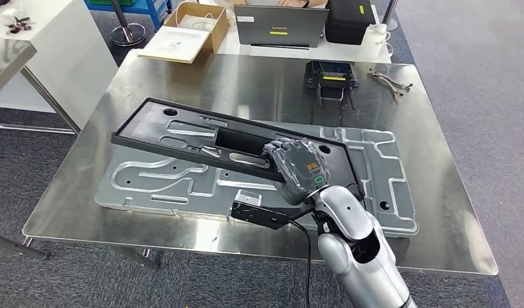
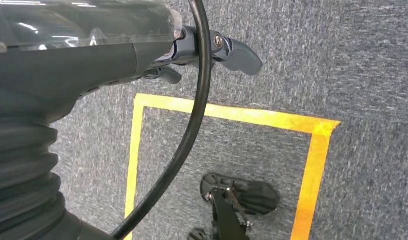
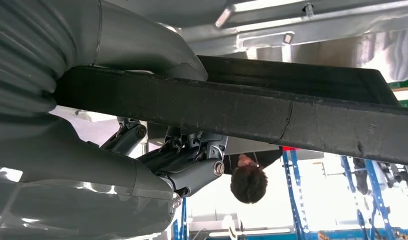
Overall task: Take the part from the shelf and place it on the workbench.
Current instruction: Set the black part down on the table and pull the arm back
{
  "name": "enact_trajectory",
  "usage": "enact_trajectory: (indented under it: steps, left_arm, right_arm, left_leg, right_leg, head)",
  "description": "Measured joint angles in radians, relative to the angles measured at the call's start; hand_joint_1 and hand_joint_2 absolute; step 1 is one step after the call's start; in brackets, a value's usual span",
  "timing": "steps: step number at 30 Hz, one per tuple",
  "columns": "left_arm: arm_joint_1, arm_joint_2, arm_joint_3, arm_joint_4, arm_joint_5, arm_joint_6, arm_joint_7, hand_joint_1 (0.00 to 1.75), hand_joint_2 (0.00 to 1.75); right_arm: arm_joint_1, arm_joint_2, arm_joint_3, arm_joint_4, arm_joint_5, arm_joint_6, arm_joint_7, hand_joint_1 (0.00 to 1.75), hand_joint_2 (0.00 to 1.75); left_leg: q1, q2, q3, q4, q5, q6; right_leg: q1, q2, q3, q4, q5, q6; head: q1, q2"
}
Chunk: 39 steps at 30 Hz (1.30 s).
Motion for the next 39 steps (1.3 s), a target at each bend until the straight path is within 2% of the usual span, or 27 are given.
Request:
enact_trajectory:
  steps: [1,2,3,4,5,9,13,15,19,23,31,35,39]
  left_arm:
    - [0.001,0.000,0.000,0.000,0.000,-0.001,0.000,0.00,1.75]
    - [0.001,0.000,0.000,0.000,0.000,-0.003,0.001,0.00,1.75]
    - [0.000,-0.001,0.000,0.000,0.001,-0.004,0.001,0.00,1.75]
    - [-0.001,-0.001,0.000,0.000,0.001,-0.005,0.001,0.00,1.75]
    - [-0.002,-0.001,0.000,0.000,0.002,-0.006,0.000,0.00,1.75]
    - [-0.004,-0.002,0.000,0.000,0.010,-0.014,-0.005,0.00,1.75]
    - [-0.005,-0.002,0.004,0.001,0.029,-0.036,-0.022,0.00,1.75]
    - [-0.004,0.000,0.005,0.001,0.032,-0.041,-0.025,0.00,1.75]
    - [-0.002,-0.001,0.006,0.001,0.037,-0.049,-0.021,0.00,1.75]
    - [0.000,-0.001,0.014,0.001,0.049,-0.064,0.004,0.00,1.75]
    - [0.001,-0.002,0.026,0.001,0.051,-0.069,0.009,0.00,1.75]
    - [0.001,-0.002,0.027,0.001,0.054,-0.079,0.018,0.00,0.00]
    - [0.002,-0.002,0.028,0.001,0.059,-0.095,0.018,0.00,0.00]
  right_arm:
    - [0.001,-0.001,0.000,0.000,0.000,0.000,0.000,1.75,1.75]
    - [0.001,-0.002,0.000,0.000,0.000,0.000,0.000,1.75,1.75]
    - [0.000,-0.002,0.000,0.000,0.000,0.000,0.000,1.75,1.75]
    - [-0.001,-0.002,0.000,0.001,0.000,0.000,0.000,1.75,1.75]
    - [-0.002,-0.002,0.000,0.001,0.000,0.000,0.000,1.75,1.75]
    - [-0.003,-0.002,-0.001,0.002,0.001,0.000,0.000,1.75,1.75]
    - [-0.007,-0.002,-0.001,0.004,-0.004,0.000,-0.002,1.75,1.75]
    - [-0.006,-0.002,-0.001,0.007,-0.005,0.000,-0.003,1.75,1.75]
    - [-0.006,-0.002,-0.001,0.008,-0.011,0.000,-0.005,0.00,0.00]
    - [-0.007,-0.002,-0.001,0.009,-0.016,0.000,-0.011,0.00,0.00]
    - [-0.008,-0.002,-0.001,0.010,-0.017,0.000,-0.013,0.00,0.00]
    - [-0.009,-0.002,-0.001,0.011,-0.024,0.000,-0.016,0.00,0.00]
    - [-0.014,-0.002,-0.001,0.017,-0.036,0.000,-0.020,0.00,0.00]
  left_leg:
    - [0.000,-0.001,0.011,0.000,-0.008,-0.002]
    - [0.000,-0.002,0.022,0.001,-0.016,-0.004]
    - [-0.001,-0.002,0.032,0.001,-0.025,-0.008]
    - [-0.003,-0.003,0.039,0.004,-0.034,-0.014]
    - [-0.004,-0.003,0.042,0.005,-0.040,-0.020]
    - [-0.001,-0.001,0.050,0.004,-0.048,-0.041]
    - [-0.002,-0.001,0.062,0.005,-0.040,-0.029]
    - [-0.002,-0.001,0.064,0.002,-0.041,-0.029]
    - [0.001,0.001,0.070,-0.011,-0.050,-0.031]
    - [0.002,0.002,0.075,-0.020,-0.057,-0.039]
    - [0.000,0.002,0.077,-0.019,-0.057,-0.039]
    - [-0.001,0.002,0.077,-0.019,-0.057,-0.039]
    - [-0.002,0.002,0.078,-0.018,-0.057,-0.039]
  right_leg:
    - [-0.003,-0.001,0.003,-0.032,0.041,0.001]
    - [-0.005,-0.002,0.022,-0.095,0.093,0.001]
    - [-0.005,-0.003,0.046,-0.158,0.131,-0.002]
    - [-0.004,-0.004,0.069,-0.213,0.152,-0.006]
    - [-0.002,-0.004,0.083,-0.245,0.157,-0.011]
    - [0.003,0.000,0.100,-0.266,0.141,-0.034]
    - [0.004,0.001,0.115,-0.273,0.133,-0.037]
    - [0.005,0.001,0.115,-0.271,0.129,-0.042]
    - [0.010,0.000,0.113,-0.268,0.125,-0.046]
    - [0.012,-0.002,0.112,-0.266,0.125,-0.047]
    - [0.009,-0.004,0.118,-0.268,0.126,-0.046]
    - [0.008,-0.004,0.119,-0.268,0.126,-0.045]
    - [0.007,-0.004,0.120,-0.269,0.127,-0.044]
  head:
    - [0.000,0.000]
    - [0.000,0.000]
    - [0.000,0.000]
    - [0.000,0.000]
    - [0.000,0.000]
    - [0.000,0.000]
    - [0.000,0.000]
    - [0.000,0.000]
    - [0.000,0.000]
    - [0.000,0.000]
    - [0.000,0.000]
    - [0.000,0.000]
    - [0.000,0.000]
